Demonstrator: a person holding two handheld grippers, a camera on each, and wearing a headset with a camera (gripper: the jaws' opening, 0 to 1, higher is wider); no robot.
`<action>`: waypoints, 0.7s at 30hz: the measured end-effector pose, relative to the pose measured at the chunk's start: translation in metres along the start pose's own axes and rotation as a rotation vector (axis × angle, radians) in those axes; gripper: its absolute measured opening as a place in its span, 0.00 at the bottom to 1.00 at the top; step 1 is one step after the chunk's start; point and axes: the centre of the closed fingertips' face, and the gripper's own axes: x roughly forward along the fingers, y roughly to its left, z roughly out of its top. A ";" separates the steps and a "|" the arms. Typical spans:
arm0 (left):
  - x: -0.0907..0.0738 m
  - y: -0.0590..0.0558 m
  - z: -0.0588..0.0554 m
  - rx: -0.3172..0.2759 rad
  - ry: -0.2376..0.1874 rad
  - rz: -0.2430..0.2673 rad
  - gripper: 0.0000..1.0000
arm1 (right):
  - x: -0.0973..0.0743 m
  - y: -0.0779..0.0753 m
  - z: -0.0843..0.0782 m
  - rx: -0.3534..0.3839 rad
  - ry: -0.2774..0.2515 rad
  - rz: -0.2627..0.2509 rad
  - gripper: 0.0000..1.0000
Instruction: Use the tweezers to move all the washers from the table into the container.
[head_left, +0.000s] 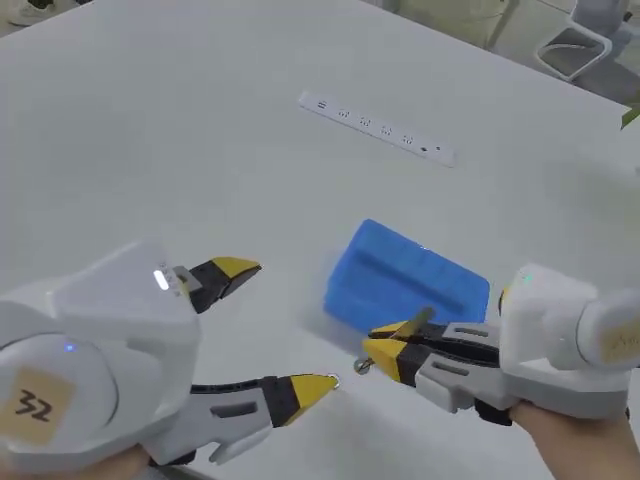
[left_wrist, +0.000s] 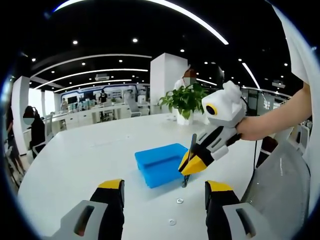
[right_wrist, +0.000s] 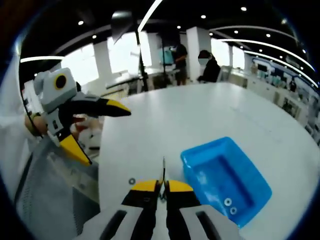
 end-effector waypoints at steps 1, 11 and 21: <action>0.000 0.000 0.000 0.000 0.000 -0.001 0.65 | -0.002 -0.002 0.002 0.001 -0.005 -0.006 0.02; 0.000 -0.002 0.000 0.004 0.002 -0.006 0.65 | -0.025 -0.033 0.027 -0.019 -0.050 -0.077 0.02; 0.000 0.000 0.000 0.001 0.001 -0.001 0.65 | -0.024 -0.060 0.031 -0.026 -0.047 -0.121 0.02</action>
